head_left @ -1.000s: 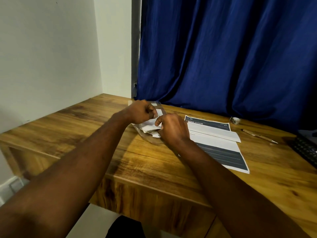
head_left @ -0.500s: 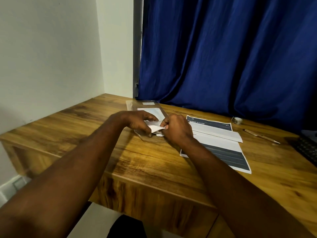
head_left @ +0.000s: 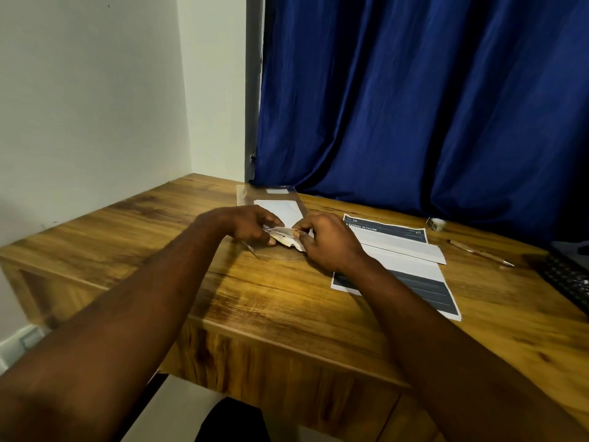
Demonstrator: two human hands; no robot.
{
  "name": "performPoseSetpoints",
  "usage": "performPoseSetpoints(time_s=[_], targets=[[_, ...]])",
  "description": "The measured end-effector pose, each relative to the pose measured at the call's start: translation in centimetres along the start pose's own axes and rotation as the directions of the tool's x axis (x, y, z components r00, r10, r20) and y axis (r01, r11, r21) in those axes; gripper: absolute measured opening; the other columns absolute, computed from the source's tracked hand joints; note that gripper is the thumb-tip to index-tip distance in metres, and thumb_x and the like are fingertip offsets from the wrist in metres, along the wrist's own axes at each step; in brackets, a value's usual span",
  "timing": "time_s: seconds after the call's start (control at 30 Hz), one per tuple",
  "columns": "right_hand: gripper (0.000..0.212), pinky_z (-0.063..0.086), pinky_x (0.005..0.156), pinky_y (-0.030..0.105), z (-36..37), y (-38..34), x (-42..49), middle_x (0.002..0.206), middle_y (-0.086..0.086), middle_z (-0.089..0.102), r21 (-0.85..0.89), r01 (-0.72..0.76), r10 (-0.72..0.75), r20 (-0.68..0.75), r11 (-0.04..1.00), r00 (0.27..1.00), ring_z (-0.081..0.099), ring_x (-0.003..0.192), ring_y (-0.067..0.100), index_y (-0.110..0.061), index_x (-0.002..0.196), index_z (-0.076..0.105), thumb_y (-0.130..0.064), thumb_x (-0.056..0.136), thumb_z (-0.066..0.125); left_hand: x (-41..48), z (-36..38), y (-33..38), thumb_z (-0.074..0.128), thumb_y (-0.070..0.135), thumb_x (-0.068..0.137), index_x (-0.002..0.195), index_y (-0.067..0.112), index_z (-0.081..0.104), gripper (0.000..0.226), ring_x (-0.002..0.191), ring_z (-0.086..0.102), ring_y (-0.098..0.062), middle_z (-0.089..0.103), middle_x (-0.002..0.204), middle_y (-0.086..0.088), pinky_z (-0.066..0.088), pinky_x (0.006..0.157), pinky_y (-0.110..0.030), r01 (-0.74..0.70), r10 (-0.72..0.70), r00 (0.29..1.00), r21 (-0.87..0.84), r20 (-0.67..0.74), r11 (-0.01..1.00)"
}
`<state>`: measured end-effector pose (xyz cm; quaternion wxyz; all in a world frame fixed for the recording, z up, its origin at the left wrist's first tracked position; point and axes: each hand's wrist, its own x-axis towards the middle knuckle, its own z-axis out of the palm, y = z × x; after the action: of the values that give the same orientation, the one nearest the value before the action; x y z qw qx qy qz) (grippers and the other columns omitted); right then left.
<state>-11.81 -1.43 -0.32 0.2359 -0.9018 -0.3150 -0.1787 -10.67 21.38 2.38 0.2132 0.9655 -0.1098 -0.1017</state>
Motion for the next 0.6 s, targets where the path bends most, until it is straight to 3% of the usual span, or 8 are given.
performPoseSetpoints(time_s=[0.23,0.37,0.4,0.5,0.6], targets=[[0.017,0.041,0.083,0.034,-0.5,-0.8,-0.2,0.109,-0.004,0.066,-0.031,0.210,-0.211,-0.208,0.977,0.955,0.049,0.099,0.007,-0.020,0.110,0.071,-0.025,0.098,0.060,-0.1,0.2,0.0,0.078,0.031,0.090,0.138,0.019,0.058,0.054,0.112,0.062,-0.020,0.065,0.131,-0.007,0.053,0.103,-0.046,0.107,-0.106,0.994,-0.052,0.011,0.993],[0.014,0.034,0.081,0.036,-0.9,-1.4,0.0,0.101,-0.004,0.066,-0.029,0.237,-0.235,-0.294,0.971,0.926,0.054,0.095,0.012,-0.017,0.107,0.069,-0.023,0.100,0.058,-0.6,0.2,-0.1,0.090,0.069,0.055,0.151,0.026,0.042,0.115,0.124,0.058,-0.021,0.058,0.142,0.003,0.052,0.107,-0.048,0.108,-0.106,0.994,-0.093,0.025,0.990],[0.014,0.034,0.080,0.036,-0.9,-1.3,0.0,0.100,-0.004,0.066,-0.017,0.225,-0.219,-0.308,0.974,0.926,0.055,0.094,0.014,-0.016,0.106,0.069,-0.024,0.101,0.058,-0.7,0.3,0.2,0.089,0.072,0.056,0.153,0.027,0.042,0.116,0.124,0.059,-0.020,0.058,0.144,0.003,0.051,0.108,-0.047,0.084,-0.080,0.996,-0.112,0.040,0.990],[0.014,0.035,0.079,0.036,-1.0,-1.2,-0.1,0.097,-0.006,0.065,0.039,0.206,-0.181,-0.342,0.978,0.922,0.058,0.089,0.015,-0.016,0.101,0.067,-0.025,0.100,0.055,-0.6,0.7,0.5,0.079,0.055,0.082,0.154,0.024,0.044,0.085,0.116,0.064,-0.018,0.062,0.141,-0.003,0.054,0.104,-0.042,0.047,-0.046,0.999,-0.163,0.009,0.986],[0.014,0.042,0.079,0.038,-1.6,-1.4,-0.3,0.093,-0.005,0.067,0.078,0.204,-0.153,-0.419,0.976,0.895,0.057,0.083,0.013,-0.016,0.099,0.064,-0.025,0.100,0.053,0.1,1.1,0.0,0.079,0.046,0.087,0.153,0.017,0.041,0.081,0.098,0.073,-0.015,0.062,0.139,-0.008,0.061,0.091,-0.040,0.113,-0.122,0.991,-0.133,-0.058,0.985]])
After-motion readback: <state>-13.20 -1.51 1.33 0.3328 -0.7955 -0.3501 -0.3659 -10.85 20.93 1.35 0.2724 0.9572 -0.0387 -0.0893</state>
